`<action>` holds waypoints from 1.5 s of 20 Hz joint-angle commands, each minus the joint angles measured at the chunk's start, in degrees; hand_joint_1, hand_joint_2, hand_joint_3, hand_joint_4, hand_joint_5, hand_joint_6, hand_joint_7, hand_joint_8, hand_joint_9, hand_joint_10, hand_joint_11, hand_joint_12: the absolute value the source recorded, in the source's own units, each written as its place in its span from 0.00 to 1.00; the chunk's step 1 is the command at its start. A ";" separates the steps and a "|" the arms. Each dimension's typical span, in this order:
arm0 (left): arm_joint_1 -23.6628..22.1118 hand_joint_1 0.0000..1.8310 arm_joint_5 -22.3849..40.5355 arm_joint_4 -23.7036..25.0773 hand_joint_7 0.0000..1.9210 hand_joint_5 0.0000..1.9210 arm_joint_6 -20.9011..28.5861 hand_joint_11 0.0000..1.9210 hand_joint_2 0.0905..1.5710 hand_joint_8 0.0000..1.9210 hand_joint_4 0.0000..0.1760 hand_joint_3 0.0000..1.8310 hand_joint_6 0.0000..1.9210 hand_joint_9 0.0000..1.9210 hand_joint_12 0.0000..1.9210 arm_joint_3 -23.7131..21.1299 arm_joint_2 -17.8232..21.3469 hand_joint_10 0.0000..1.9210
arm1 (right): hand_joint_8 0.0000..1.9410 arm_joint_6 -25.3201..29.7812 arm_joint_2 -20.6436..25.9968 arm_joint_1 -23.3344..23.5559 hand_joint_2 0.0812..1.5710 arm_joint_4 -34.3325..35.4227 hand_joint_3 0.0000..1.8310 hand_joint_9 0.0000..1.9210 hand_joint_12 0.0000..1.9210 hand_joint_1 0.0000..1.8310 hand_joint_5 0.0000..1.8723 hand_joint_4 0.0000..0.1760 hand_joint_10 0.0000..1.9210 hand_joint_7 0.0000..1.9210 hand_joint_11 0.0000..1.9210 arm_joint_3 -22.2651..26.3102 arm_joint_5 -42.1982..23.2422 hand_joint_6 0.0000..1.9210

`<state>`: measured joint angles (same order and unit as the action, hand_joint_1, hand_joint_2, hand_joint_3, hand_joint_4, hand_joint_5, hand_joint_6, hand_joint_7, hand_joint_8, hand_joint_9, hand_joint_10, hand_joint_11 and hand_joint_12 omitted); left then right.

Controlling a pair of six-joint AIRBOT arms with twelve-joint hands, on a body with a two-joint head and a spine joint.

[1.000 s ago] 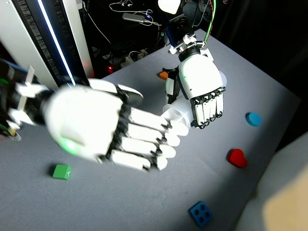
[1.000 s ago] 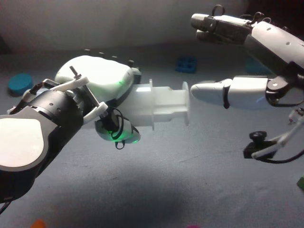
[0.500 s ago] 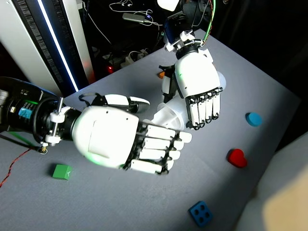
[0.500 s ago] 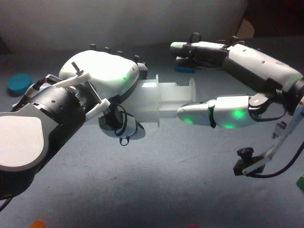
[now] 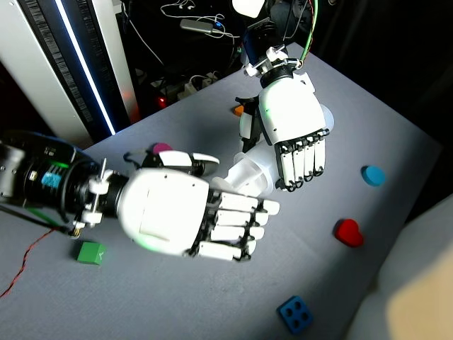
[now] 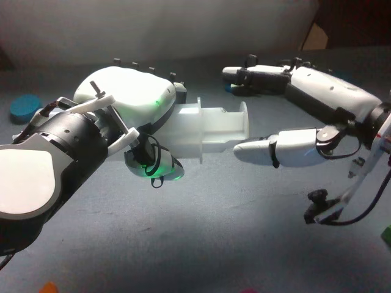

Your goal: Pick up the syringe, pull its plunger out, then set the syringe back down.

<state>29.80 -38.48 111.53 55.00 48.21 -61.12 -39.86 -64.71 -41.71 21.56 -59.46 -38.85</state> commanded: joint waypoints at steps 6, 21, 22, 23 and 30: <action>-0.75 0.81 -3.76 4.57 0.38 0.41 -0.14 0.37 0.75 0.68 0.00 0.00 0.58 0.36 0.88 0.13 0.51 0.76 | 0.00 0.97 -2.79 0.21 0.60 -1.38 0.00 0.23 0.49 0.51 0.17 0.00 0.01 0.27 0.00 -1.73 -6.21 0.00; -0.51 0.81 -3.51 4.57 0.37 0.42 -0.14 0.37 0.75 0.68 0.00 0.00 0.58 0.36 0.88 0.25 0.52 0.77 | 0.00 10.02 -7.23 -2.61 0.60 -1.37 0.00 0.24 0.49 0.51 0.18 0.00 0.00 0.27 0.01 -4.61 -14.69 0.00; -0.56 0.81 -3.50 4.57 0.37 0.41 -0.14 0.38 0.75 0.68 0.00 0.00 0.58 0.36 0.88 0.28 0.52 0.76 | 0.00 10.21 -7.42 -2.54 0.60 -1.33 0.00 0.24 0.49 0.51 0.18 0.00 0.00 0.28 0.01 -4.61 -15.06 0.00; -0.59 0.81 -3.50 4.57 0.38 0.40 -0.14 0.38 0.75 0.68 0.00 0.00 0.59 0.36 0.87 0.29 0.52 0.76 | 0.00 10.22 -7.59 -2.52 0.60 -1.27 0.00 0.24 0.49 0.51 0.18 0.00 0.00 0.27 0.01 -4.61 -15.36 0.00; -0.54 0.81 -3.51 4.57 0.38 0.40 -0.14 0.38 0.75 0.68 0.00 0.00 0.58 0.36 0.88 0.31 0.52 0.76 | 0.01 10.42 -7.77 -3.07 0.64 1.28 0.00 0.34 0.51 0.58 0.29 0.00 0.02 0.37 0.14 -4.31 -16.49 0.01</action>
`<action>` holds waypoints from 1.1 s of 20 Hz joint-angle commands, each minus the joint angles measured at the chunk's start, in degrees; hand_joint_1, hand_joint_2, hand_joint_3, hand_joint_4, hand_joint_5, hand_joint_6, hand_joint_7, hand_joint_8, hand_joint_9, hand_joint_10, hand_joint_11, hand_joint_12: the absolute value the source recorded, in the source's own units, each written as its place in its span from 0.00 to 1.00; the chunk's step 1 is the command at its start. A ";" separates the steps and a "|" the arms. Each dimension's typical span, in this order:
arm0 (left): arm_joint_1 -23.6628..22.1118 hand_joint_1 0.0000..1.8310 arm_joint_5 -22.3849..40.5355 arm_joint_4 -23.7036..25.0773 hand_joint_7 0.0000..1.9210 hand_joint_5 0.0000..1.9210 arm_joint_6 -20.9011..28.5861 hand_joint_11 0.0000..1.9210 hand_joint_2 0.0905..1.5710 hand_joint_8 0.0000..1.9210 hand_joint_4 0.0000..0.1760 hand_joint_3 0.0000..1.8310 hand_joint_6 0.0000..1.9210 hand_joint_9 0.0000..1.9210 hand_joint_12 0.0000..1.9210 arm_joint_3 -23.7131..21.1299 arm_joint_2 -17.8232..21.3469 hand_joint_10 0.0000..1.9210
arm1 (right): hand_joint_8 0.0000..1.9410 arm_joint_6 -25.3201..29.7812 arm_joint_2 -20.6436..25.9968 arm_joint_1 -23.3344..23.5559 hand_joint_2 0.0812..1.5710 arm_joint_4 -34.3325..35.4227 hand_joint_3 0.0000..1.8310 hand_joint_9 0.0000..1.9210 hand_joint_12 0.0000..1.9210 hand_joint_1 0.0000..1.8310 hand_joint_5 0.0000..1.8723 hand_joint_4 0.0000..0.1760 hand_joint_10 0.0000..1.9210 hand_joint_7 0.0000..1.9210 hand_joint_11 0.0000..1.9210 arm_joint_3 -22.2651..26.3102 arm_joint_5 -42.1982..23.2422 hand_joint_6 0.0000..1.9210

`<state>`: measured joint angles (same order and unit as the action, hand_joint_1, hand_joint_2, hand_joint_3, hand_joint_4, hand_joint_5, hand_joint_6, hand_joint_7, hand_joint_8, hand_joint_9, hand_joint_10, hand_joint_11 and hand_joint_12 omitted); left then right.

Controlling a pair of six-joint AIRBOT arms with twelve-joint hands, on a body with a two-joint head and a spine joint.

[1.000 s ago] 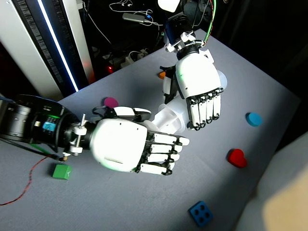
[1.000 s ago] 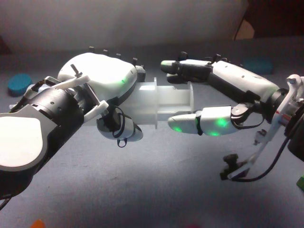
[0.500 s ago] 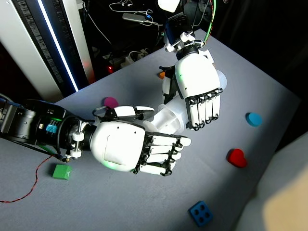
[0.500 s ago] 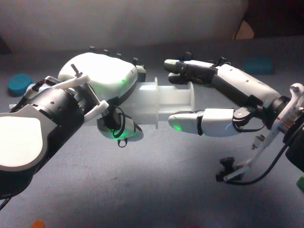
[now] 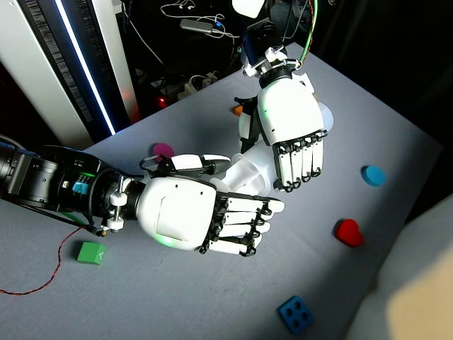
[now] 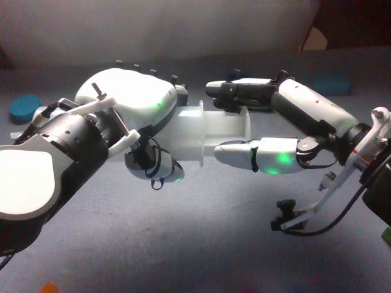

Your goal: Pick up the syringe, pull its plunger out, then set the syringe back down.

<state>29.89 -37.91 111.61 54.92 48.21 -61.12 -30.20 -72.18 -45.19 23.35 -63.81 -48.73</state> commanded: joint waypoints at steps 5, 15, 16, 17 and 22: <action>-0.53 0.81 -4.08 4.48 0.38 0.40 -0.05 0.37 0.75 0.68 0.00 0.00 0.58 0.37 0.88 0.40 0.53 0.76 | 0.02 0.76 -0.30 0.25 0.67 0.22 0.00 0.46 0.57 0.67 0.37 0.00 0.05 0.47 0.29 0.48 -6.87 0.02; -0.75 0.81 -4.07 4.48 0.38 0.40 -0.05 0.38 0.75 0.68 0.00 0.00 0.58 0.36 0.88 0.73 0.55 0.77 | 0.55 0.76 0.76 -0.03 0.73 0.23 0.00 0.45 0.70 0.74 0.38 0.00 0.70 0.48 0.46 0.49 -8.57 0.64; -0.83 0.81 -4.07 4.48 0.38 0.40 -0.05 0.38 0.75 0.68 0.00 0.00 0.58 0.37 0.88 0.77 0.57 0.76 | 0.56 0.76 1.11 -0.03 0.73 0.23 0.00 0.45 0.70 0.74 0.38 0.00 0.70 0.48 0.46 0.49 -8.61 0.64; -0.84 0.81 -3.96 4.48 0.38 0.40 -0.05 0.38 0.75 0.68 0.00 0.00 0.58 0.37 0.88 0.77 0.65 0.76 | 0.55 0.76 1.69 -0.02 0.73 0.20 0.00 0.45 0.70 0.74 0.38 0.00 0.71 0.48 0.46 0.49 -8.67 0.64; -0.79 0.81 -3.85 4.46 0.38 0.40 -0.05 0.38 0.75 0.68 0.00 0.00 0.58 0.36 0.88 0.81 0.73 0.77 | 0.55 1.65 4.54 -0.08 0.73 -2.67 0.00 0.45 0.70 0.74 0.39 0.00 0.71 0.48 0.46 0.49 -8.60 0.64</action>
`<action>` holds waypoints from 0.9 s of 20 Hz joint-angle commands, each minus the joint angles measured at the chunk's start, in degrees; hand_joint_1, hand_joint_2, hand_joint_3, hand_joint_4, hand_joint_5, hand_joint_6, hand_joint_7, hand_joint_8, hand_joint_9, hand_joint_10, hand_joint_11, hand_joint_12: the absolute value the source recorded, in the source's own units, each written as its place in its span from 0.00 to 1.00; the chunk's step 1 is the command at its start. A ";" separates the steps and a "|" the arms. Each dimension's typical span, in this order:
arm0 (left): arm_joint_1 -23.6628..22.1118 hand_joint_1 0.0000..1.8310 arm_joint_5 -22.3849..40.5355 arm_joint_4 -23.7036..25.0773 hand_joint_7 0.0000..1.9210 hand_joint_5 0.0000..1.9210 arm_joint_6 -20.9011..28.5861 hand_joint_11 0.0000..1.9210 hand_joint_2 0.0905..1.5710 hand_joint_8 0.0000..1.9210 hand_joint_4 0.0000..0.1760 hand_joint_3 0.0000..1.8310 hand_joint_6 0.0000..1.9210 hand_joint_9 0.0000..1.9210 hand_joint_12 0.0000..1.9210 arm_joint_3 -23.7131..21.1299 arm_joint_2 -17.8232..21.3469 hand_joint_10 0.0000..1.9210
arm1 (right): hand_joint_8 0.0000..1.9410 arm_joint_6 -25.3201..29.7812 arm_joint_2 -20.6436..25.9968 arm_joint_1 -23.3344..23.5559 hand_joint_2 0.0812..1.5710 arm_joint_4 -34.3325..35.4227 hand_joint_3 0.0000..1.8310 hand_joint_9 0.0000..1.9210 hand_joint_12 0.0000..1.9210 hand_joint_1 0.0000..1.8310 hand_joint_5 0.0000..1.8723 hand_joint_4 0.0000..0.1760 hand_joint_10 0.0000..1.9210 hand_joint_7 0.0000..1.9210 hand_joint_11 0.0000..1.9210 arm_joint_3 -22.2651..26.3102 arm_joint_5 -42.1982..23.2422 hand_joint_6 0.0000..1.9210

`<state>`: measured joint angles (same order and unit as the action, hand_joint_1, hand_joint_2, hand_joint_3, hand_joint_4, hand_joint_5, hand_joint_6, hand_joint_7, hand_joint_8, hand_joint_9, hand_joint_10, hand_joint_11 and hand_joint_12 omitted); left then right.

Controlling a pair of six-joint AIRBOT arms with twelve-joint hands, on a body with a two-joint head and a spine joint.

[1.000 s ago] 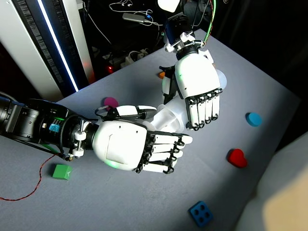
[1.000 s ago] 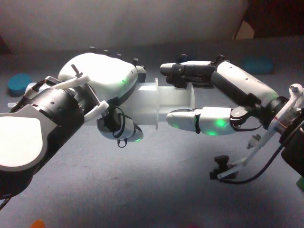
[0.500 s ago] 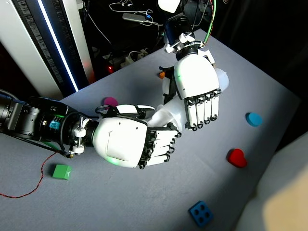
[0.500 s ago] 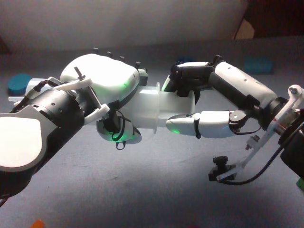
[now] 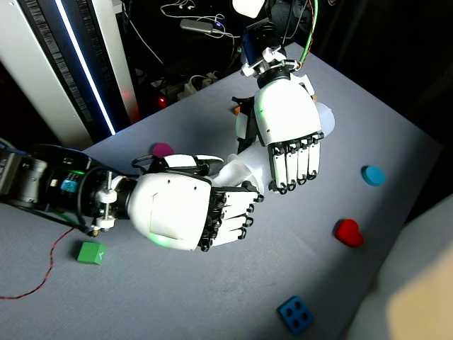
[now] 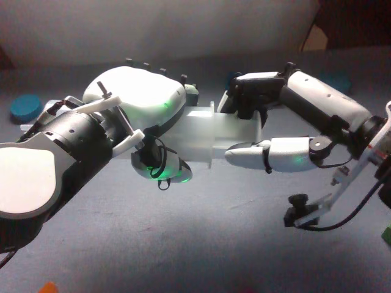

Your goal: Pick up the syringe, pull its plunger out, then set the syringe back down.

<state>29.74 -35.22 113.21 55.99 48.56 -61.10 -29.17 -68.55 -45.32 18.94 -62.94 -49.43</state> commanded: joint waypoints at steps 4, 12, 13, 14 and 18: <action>-0.51 0.81 -6.40 1.73 0.38 0.40 -1.12 0.38 0.75 0.68 0.00 0.00 0.58 0.36 0.88 0.55 0.76 0.77 | 0.55 1.28 3.20 -0.01 0.73 0.35 0.00 0.45 0.70 0.74 0.39 0.00 0.71 0.48 0.45 -0.38 -7.31 0.64; -0.44 0.81 -6.41 1.45 0.37 0.41 -1.12 0.38 0.75 0.69 0.00 0.00 0.58 0.36 0.88 0.61 1.09 0.77 | 0.49 2.37 7.38 -0.52 0.72 -0.31 0.00 0.45 0.70 0.74 0.41 0.00 0.70 0.51 0.45 -0.39 -6.51 0.63; -0.44 0.81 -6.41 1.45 0.37 0.41 -1.12 0.38 0.75 0.69 0.00 0.00 0.58 0.36 0.88 0.56 1.14 0.77 | 0.49 2.41 7.65 -0.53 0.72 -0.36 0.00 0.46 0.70 0.74 0.41 0.00 0.70 0.51 0.45 -0.39 -6.47 0.63; -0.44 0.81 -6.41 1.46 0.37 0.41 -1.13 0.38 0.75 0.69 0.00 0.00 0.58 0.36 0.88 0.54 1.20 0.77 | 0.49 2.43 7.98 -0.53 0.72 -0.55 0.00 0.46 0.70 0.74 0.41 0.00 0.70 0.51 0.46 -0.39 -6.45 0.64; -0.18 0.81 -6.40 1.86 0.37 0.41 -1.13 0.38 0.75 0.69 0.00 0.00 0.58 0.36 0.88 0.39 1.35 0.77 | 0.47 2.96 9.45 -0.63 0.72 -1.27 0.00 0.46 0.69 0.75 0.40 0.00 0.69 0.51 0.45 -0.39 -6.27 0.64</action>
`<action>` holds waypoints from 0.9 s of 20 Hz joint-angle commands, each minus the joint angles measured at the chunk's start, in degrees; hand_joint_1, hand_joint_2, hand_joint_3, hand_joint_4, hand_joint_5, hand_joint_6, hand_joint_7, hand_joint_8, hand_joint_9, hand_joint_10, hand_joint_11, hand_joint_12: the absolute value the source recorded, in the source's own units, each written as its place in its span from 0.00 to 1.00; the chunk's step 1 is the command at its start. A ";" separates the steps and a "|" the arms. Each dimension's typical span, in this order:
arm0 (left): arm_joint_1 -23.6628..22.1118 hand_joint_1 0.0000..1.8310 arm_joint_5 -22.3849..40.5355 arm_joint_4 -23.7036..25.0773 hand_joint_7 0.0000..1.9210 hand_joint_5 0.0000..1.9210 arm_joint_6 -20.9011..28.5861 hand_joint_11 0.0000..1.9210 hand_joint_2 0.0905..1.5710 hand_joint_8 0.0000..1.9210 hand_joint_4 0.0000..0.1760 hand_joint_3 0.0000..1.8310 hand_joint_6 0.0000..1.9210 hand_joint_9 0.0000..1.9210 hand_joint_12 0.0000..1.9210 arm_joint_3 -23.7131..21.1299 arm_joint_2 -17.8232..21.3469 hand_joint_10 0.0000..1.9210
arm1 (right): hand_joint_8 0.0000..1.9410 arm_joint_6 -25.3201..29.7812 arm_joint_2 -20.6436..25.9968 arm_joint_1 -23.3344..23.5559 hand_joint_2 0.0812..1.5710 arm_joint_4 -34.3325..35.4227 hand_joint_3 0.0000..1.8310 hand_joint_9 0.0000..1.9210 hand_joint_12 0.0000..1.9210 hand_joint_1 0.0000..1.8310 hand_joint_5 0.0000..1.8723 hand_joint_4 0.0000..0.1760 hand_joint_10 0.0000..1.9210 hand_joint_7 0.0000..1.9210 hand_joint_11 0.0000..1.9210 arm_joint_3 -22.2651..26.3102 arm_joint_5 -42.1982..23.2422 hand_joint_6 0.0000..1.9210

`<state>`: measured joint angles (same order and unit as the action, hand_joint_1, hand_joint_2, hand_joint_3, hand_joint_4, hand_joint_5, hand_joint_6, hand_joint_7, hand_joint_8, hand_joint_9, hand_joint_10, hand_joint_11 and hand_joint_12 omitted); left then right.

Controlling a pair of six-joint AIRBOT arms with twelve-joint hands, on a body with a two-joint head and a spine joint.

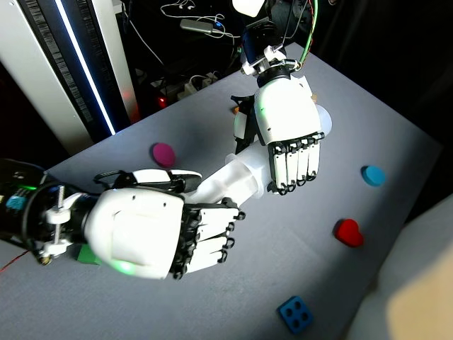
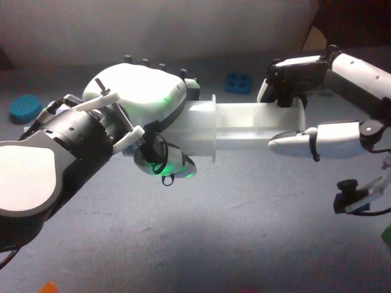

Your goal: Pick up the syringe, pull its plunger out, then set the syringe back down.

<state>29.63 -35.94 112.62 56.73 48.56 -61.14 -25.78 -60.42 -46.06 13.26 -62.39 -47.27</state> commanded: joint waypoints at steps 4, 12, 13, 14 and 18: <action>-0.01 0.81 -5.69 2.45 0.37 0.41 -1.87 0.38 0.75 0.68 0.00 0.00 0.58 0.36 0.88 0.37 1.46 0.77 | 0.47 0.12 2.47 -0.47 0.72 3.37 0.00 0.46 0.69 0.75 0.40 0.00 0.69 0.52 0.45 -0.94 -8.50 0.64; 0.19 0.81 -5.69 2.45 0.38 0.40 -1.87 0.38 0.75 0.68 0.00 0.00 0.58 0.36 0.88 0.43 1.45 0.76 | 0.49 0.94 4.51 -1.29 0.72 3.06 0.00 0.46 0.71 0.74 0.40 0.00 0.70 0.50 0.45 -0.94 -8.54 0.64; 0.20 0.81 -5.69 2.45 0.38 0.39 -1.87 0.38 0.75 0.68 0.00 0.00 0.59 0.36 0.88 0.47 1.45 0.77 | 0.49 0.98 4.69 -1.37 0.72 3.06 0.00 0.46 0.71 0.74 0.40 0.00 0.70 0.50 0.45 -0.94 -8.54 0.64; 0.20 0.81 -5.69 2.45 0.38 0.39 -1.87 0.38 0.75 0.68 0.00 0.00 0.59 0.36 0.88 0.51 1.45 0.77 | 0.49 1.04 4.83 -1.45 0.72 3.04 0.00 0.46 0.70 0.74 0.40 0.00 0.70 0.50 0.44 -0.94 -8.56 0.65; 0.16 0.81 -5.69 2.81 0.38 0.39 -1.87 0.38 0.75 0.68 0.00 0.00 0.59 0.36 0.88 0.47 1.45 0.78 | 0.49 1.42 5.47 -2.16 0.72 2.85 0.00 0.46 0.70 0.74 0.40 0.00 0.70 0.50 0.44 -0.94 -8.85 0.65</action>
<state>29.76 -36.14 112.92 56.80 48.56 -60.80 -23.79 -56.40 -48.51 10.81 -62.26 -48.07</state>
